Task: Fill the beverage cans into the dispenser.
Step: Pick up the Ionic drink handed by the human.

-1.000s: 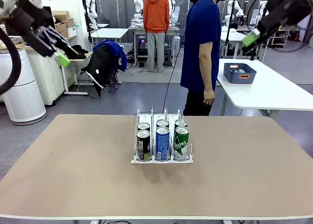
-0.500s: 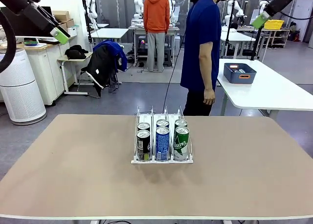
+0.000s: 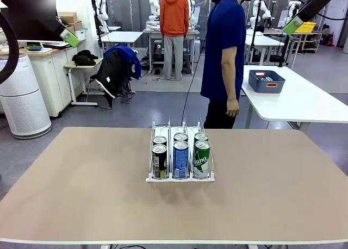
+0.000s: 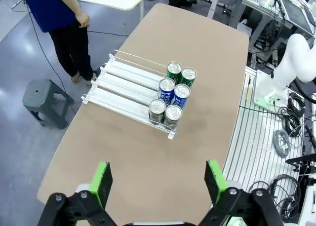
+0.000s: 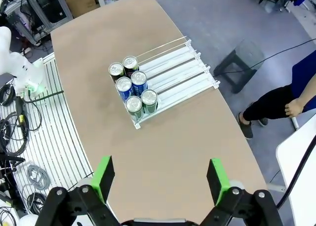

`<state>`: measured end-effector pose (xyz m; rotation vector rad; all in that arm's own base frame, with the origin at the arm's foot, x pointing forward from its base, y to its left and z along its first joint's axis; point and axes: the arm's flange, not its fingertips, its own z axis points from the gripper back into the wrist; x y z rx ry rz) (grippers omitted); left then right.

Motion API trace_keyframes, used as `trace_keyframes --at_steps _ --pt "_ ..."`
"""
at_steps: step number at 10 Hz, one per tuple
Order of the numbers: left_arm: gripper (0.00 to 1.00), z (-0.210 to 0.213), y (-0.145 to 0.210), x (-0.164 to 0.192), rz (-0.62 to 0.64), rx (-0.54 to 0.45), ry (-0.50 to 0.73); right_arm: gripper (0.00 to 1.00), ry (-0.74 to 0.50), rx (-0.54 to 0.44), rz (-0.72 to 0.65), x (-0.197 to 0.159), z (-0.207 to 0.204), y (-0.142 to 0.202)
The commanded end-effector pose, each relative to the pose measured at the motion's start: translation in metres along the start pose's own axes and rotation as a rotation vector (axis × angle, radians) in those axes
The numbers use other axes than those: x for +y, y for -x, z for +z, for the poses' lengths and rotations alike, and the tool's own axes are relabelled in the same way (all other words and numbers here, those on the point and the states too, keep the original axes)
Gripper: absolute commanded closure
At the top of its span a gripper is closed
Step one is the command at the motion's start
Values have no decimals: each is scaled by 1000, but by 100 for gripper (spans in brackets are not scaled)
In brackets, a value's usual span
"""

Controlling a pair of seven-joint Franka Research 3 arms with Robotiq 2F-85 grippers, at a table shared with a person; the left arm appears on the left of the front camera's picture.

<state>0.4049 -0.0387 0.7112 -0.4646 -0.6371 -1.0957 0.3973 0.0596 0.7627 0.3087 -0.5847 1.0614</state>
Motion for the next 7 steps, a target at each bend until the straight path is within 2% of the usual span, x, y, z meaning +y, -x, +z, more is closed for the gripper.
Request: trace_keyframes --at_steps 1,6,7 --pt "0 3 -1 2 -2 8 22 0 -5 2 -15 1 2 -2" --pt "0 -2 -7 -2 -2 7 5 0 2 -2 1 0 1 -1" --pt "0 -3 -12 -3 36 7 -21 0 0 -16 -16 1 3 0"
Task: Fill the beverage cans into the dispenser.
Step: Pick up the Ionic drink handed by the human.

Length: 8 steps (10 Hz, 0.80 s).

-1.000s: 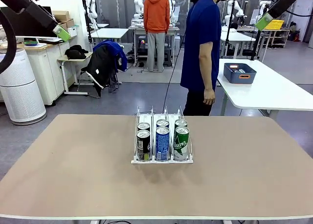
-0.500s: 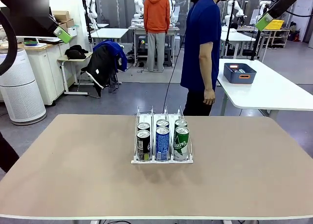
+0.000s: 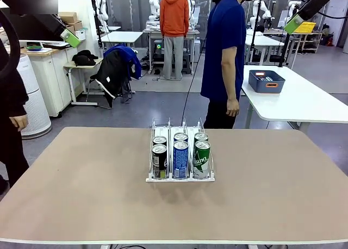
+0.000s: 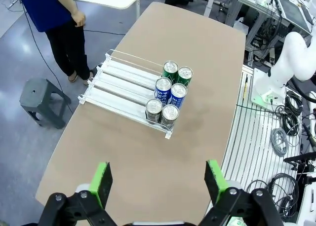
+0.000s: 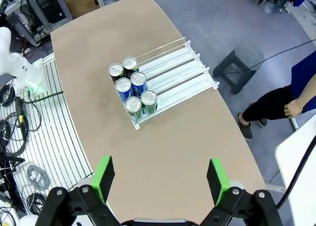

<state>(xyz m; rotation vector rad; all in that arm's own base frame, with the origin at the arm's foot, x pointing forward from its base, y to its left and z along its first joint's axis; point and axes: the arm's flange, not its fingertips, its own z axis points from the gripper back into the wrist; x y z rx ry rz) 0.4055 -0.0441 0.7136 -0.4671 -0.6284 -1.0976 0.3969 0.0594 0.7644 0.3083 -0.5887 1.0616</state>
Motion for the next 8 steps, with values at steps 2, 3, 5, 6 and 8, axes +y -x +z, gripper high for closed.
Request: trace_keyframes --at_steps 2,3,5,6,8 --pt "0 3 -16 -5 71 -9 -49 0 -5 -36 -48 5 9 3" --pt "0 6 -21 -7 99 -11 -71 0 7 -56 -78 6 13 3" --pt "0 10 -30 -7 91 -11 -67 0 7 -85 -94 13 22 4" --pt "0 12 -33 -7 100 -18 -64 0 15 -91 -102 16 25 3" --pt "0 15 -37 -6 121 -27 -76 0 24 -109 -114 20 28 2"
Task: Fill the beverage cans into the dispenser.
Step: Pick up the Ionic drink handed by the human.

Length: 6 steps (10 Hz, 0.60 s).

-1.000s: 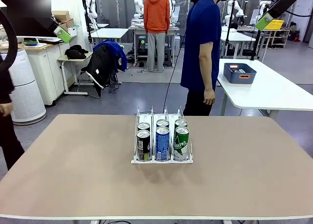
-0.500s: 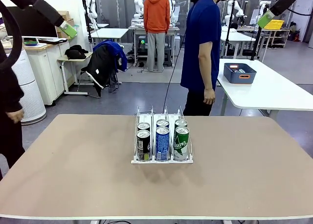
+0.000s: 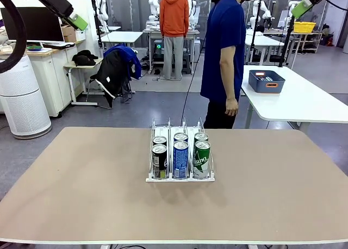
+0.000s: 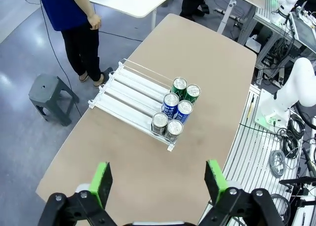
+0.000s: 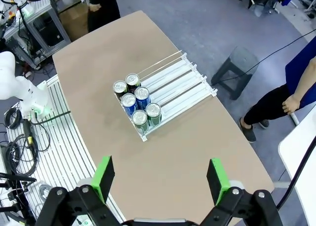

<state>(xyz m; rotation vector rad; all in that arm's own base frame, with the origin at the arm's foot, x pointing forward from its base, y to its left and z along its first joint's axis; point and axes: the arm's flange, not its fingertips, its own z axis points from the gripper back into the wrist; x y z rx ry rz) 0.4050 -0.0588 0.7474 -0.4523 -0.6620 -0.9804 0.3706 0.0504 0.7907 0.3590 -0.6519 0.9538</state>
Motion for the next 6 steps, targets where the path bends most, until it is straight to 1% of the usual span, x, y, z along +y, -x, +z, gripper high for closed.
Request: trace_keyframes --at_steps 1,2,3,4,6 --pt "0 0 -7 -1 17 -11 -13 0 -1 -27 -26 -1 -7 3" --pt "0 0 -9 -7 10 -20 -17 0 -4 -30 -30 -5 -8 5" --pt "0 1 -2 1 2 -2 -3 0 -10 -20 -7 -9 -9 6" --pt "0 1 -2 1 2 -2 -3 0 1 -1 -9 -2 -2 1" --pt "0 1 -2 1 2 -2 -3 0 1 -1 -9 -2 -2 1"
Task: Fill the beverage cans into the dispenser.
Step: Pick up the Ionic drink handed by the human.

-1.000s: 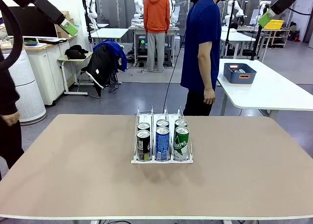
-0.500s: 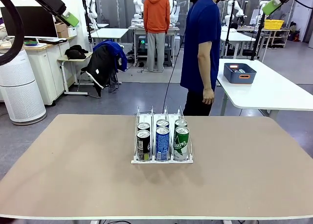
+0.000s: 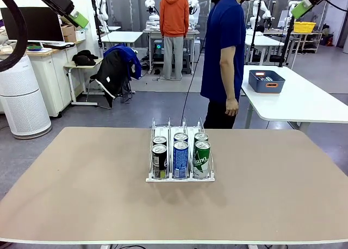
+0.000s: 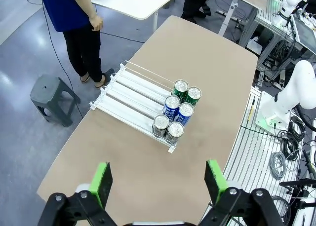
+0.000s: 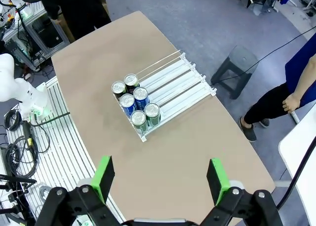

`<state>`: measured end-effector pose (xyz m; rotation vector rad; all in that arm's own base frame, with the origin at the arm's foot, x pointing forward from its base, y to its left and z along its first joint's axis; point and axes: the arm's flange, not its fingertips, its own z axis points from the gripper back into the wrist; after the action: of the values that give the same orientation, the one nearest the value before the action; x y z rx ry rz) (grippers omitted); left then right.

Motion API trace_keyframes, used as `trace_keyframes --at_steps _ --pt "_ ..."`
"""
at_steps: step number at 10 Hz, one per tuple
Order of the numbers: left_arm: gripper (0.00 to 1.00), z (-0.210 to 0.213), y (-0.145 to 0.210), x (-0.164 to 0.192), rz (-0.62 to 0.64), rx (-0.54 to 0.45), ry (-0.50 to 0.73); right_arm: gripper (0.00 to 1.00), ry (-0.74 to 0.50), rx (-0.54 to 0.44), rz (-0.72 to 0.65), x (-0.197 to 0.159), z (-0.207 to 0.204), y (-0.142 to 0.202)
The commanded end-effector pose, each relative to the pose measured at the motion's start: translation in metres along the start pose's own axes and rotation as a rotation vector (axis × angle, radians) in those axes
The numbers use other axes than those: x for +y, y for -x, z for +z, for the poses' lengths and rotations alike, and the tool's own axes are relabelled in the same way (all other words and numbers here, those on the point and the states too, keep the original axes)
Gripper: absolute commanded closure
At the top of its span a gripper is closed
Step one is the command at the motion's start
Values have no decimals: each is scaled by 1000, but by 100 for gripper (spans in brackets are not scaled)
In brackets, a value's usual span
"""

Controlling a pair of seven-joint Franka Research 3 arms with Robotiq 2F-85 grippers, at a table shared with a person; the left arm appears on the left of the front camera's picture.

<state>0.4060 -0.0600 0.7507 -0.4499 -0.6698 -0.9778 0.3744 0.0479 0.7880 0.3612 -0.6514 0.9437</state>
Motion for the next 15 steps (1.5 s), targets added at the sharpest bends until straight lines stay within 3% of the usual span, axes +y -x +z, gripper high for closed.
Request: trace_keyframes --at_steps 1,15 --pt "0 0 2 1 3 3 3 0 0 0 1 2 0 -1" --pt "0 0 2 1 3 3 3 0 3 -3 2 1 2 -1"
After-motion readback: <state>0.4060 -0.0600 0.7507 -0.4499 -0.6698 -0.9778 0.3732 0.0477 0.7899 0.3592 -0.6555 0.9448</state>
